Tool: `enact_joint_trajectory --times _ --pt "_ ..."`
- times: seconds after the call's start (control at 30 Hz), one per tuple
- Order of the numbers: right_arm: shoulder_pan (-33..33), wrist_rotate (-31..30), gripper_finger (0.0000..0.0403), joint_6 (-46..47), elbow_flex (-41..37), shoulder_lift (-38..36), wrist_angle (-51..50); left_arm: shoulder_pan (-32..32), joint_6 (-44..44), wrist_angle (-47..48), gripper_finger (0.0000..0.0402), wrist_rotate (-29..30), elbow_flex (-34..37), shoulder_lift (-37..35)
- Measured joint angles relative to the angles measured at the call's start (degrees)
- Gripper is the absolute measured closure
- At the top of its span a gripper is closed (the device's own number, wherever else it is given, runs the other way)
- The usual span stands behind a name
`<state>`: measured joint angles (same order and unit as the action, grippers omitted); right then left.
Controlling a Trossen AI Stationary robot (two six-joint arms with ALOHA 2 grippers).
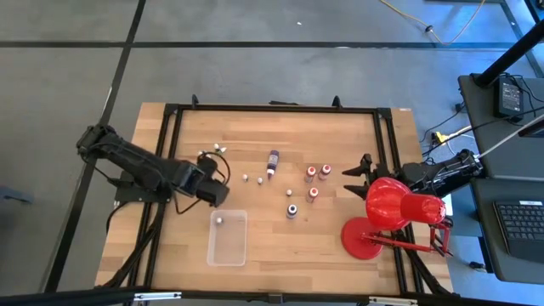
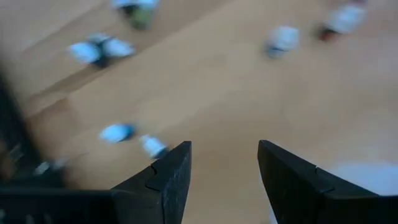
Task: Pick & Place food coloring
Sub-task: Put the small red food coloring bottle into the bin
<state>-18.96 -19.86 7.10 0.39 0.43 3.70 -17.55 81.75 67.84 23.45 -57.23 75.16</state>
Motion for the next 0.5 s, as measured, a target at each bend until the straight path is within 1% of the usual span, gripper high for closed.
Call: enact_joint_trajectory --times 0.07,0.13,0.23,0.37,0.43,0.5 --pt "0.00 -0.01 0.0164 -1.10 0.02 0.00 0.00 1.20 2.47 0.89 0.0220 0.50 0.29 0.06" --pt "0.00 0.00 0.0164 -1.17 0.00 0.00 0.00 2.22 2.98 0.13 0.0220 0.82 0.84 0.10" --pt "0.00 0.00 0.0164 0.34 0.01 0.00 0.00 3.27 1.16 -0.47 0.0222 0.91 0.87 0.10" --pt "0.00 0.00 0.0164 1.73 0.02 0.00 0.04 4.26 -4.01 -0.64 0.0222 0.89 0.87 0.10" --pt "0.00 -0.02 0.0164 1.20 0.00 0.00 0.11 4.73 -4.17 -0.64 0.0221 0.91 0.87 0.10" --pt "0.00 -0.44 0.0164 -0.24 0.00 0.00 0.63 5.11 -2.08 -0.57 0.0220 0.94 0.87 0.32"
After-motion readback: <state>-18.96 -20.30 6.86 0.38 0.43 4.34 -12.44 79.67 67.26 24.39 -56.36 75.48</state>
